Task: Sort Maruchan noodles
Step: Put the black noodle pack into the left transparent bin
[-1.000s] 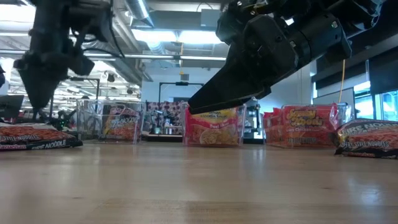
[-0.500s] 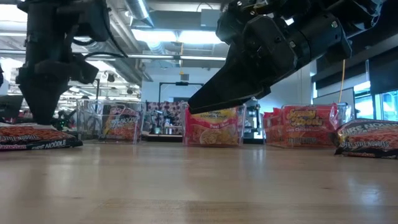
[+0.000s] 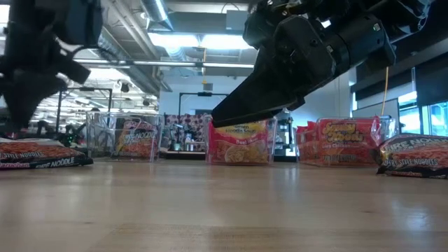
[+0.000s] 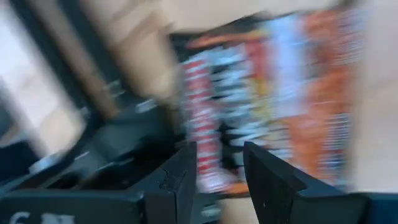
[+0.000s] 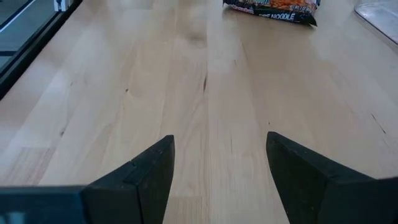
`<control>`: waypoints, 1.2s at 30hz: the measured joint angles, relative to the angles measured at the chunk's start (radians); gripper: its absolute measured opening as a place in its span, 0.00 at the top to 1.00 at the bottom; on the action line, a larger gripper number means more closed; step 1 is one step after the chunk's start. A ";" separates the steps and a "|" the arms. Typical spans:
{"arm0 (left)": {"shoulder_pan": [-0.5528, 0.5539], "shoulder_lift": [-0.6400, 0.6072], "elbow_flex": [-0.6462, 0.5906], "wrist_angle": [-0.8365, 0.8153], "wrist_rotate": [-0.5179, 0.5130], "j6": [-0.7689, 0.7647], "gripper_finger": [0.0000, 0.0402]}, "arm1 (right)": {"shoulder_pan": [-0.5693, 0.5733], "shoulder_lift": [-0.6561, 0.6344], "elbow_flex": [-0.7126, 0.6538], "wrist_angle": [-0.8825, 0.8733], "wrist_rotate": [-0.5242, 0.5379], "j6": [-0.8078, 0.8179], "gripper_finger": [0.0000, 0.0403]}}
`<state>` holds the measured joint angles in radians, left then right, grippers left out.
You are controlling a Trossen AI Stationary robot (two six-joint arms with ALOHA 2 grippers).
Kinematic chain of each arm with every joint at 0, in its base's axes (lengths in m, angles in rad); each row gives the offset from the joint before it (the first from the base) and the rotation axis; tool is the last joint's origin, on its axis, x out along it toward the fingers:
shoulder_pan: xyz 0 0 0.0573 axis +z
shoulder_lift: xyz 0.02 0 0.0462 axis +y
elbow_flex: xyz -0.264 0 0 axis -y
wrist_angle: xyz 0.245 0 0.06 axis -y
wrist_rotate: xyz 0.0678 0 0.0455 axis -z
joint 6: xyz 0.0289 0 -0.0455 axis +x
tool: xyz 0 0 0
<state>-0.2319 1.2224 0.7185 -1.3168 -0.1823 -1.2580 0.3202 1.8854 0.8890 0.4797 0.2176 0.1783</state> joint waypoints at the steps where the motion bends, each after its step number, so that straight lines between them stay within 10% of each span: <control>1: 0.000 0.000 -0.010 -0.009 0.003 -0.010 0.69 | 0.000 0.000 0.000 0.000 0.000 0.000 0.42; 24: -0.086 0.259 0.036 0.386 -0.003 0.334 0.69 | 0.000 -0.071 0.001 -0.022 0.004 0.083 0.42; 36: -0.224 0.372 0.041 1.089 -0.056 0.795 0.69 | 0.000 -0.167 0.001 -0.184 -0.003 0.140 0.42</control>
<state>-0.4557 1.5948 0.7594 -0.2273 -0.2384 -0.4633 0.3202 1.7184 0.8902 0.2959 0.2151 0.3182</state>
